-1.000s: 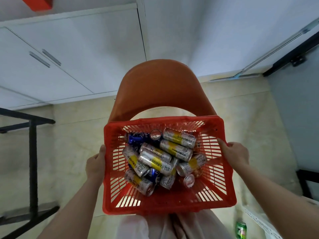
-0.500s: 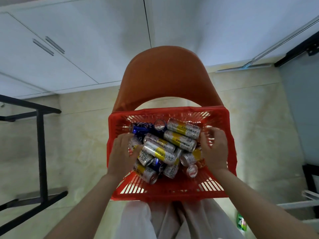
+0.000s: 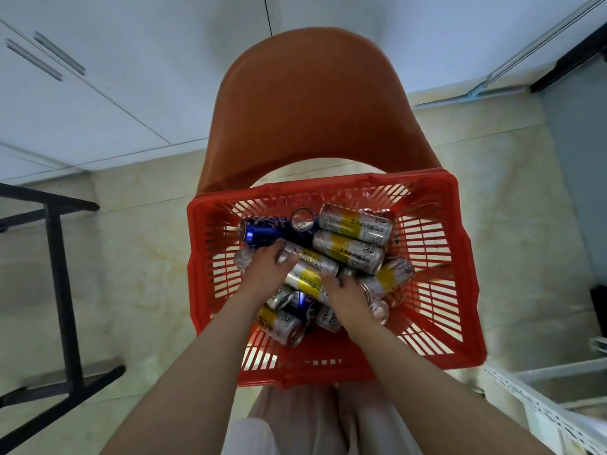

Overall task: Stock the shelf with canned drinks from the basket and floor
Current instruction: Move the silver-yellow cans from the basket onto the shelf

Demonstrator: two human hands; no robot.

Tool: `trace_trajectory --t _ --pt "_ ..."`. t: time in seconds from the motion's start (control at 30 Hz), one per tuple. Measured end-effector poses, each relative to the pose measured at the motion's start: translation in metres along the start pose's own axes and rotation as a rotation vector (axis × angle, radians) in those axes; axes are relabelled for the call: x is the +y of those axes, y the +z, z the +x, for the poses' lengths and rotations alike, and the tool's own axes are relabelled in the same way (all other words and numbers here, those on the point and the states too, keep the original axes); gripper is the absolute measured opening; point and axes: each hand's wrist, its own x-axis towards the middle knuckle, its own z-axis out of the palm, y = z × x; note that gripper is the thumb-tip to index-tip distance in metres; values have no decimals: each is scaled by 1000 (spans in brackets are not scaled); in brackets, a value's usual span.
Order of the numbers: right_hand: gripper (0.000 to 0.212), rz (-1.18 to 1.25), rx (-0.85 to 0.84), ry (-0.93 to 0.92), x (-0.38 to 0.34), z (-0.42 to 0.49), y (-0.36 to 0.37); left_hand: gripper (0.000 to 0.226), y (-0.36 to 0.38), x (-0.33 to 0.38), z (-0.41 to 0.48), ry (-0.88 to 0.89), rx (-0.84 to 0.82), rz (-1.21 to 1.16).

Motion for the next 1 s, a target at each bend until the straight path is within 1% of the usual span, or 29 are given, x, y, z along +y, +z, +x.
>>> trace_trajectory --t 0.07,0.13,0.23,0.3,0.33,0.47,0.53,0.57,0.63,0.67,0.73,0.8,0.83,0.93,1.0 --pt "75 123 -26 40 -7 5 2 67 0 2 0 10 4 -2" --pt "76 191 -36 49 -9 5 0 63 -3 5 -4 19 15 -29" --pt "81 191 -91 19 -4 0 -10 58 -17 9 -9 23 -19 -8" --pt "83 173 -128 -23 0 -9 -21 56 -29 16 -17 40 -68 53" --pt "84 183 -138 -48 0 -15 -27 57 -35 20 -21 41 -97 45" --pt "97 238 -100 -203 -6 -48 -62 64 -58 40 -48 86 -256 -102" --pt "88 311 -88 -269 -14 -71 -86 61 -65 58 -65 119 -346 -136" --pt "78 364 -96 -307 -19 -77 -94 60 -67 64 -69 136 -377 -142" --pt "58 477 -51 -404 -28 -100 -118 60 -68 92 -83 212 -438 -107" --pt "53 534 -20 -439 -32 -113 -130 64 -68 108 -91 251 -473 -94" --pt "55 636 23 -499 -37 -141 -156 72 -65 145 -112 312 -557 -50" --pt "57 698 66 -556 -37 -170 -182 73 -58 187 -136 378 -660 51" --pt "54 717 92 -588 -37 -185 -196 72 -51 207 -149 419 -692 120" --pt "45 736 207 -681 -29 -235 -240 65 -21 264 -189 535 -716 317" --pt "36 745 257 -731 -19 -266 -269 63 0 294 -219 605 -717 370"
